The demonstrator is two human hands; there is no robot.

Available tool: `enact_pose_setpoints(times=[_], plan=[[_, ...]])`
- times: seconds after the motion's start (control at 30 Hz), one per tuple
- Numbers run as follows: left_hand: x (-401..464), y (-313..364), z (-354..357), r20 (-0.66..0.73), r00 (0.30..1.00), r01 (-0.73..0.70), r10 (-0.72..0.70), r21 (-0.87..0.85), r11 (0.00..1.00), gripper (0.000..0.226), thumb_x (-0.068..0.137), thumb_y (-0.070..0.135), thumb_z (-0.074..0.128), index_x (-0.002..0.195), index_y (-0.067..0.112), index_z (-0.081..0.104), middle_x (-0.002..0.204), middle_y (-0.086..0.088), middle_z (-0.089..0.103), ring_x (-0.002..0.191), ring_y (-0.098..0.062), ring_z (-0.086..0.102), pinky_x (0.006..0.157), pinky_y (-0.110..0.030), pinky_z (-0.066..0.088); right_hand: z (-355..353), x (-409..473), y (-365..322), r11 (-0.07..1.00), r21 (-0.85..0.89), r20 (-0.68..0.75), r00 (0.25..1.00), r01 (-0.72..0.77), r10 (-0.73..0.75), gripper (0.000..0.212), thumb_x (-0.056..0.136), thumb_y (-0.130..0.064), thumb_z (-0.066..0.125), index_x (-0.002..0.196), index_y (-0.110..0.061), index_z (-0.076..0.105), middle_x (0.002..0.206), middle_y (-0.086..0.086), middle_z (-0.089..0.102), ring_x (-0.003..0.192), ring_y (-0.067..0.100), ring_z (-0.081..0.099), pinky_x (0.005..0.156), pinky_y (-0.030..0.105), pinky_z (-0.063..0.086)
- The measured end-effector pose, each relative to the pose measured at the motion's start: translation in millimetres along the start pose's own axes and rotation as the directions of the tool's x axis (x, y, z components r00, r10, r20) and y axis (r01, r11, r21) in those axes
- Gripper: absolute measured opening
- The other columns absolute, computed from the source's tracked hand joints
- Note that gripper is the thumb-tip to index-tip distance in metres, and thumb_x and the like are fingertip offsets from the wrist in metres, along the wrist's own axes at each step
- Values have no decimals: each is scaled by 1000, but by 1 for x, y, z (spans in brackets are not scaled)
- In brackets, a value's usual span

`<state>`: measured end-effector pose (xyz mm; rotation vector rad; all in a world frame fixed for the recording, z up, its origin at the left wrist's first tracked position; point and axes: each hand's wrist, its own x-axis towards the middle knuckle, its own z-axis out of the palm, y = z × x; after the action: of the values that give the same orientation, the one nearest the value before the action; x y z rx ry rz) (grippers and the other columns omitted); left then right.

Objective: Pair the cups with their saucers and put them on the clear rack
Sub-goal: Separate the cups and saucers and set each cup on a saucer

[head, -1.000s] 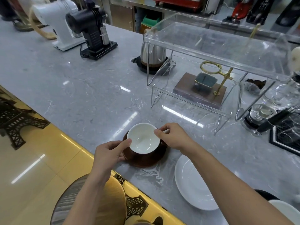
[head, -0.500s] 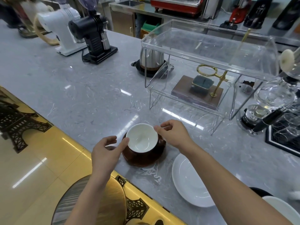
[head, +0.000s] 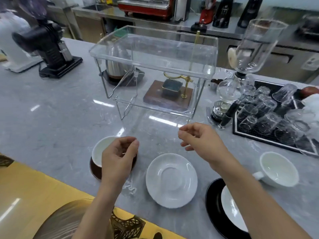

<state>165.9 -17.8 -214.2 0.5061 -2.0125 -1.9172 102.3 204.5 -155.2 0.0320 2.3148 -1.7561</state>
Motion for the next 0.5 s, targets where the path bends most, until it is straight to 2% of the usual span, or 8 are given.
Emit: enact_pose_setpoints(times=[0.23,0.37,0.5], plan=[[-22,5,82,274,961,47,-43,-7,999,12,89,10,75,93,21,77,78,0,78,68,-12,70,70,-27,58,-81,-36,27,997,69,-178,983,-27,39,6,91,-16,68,90,-22,69,92,16,74,66,12,67,63,26,56],[-39,10,125,387,921,59,-55,1,998,9,80,22,77,87,28,78,80,-4,79,69,-14,70,71,-29,58,-124,-59,45,991,133,-305,949,-34,74,6,91,-16,68,93,-21,70,91,11,75,65,10,68,61,23,56],[-49,10,156,466,884,26,-47,53,998,14,89,7,74,90,21,77,76,2,78,68,-10,69,67,-21,57,-157,-77,64,978,193,-403,902,-79,152,6,91,-17,68,97,-16,72,87,6,73,64,10,67,62,26,55]])
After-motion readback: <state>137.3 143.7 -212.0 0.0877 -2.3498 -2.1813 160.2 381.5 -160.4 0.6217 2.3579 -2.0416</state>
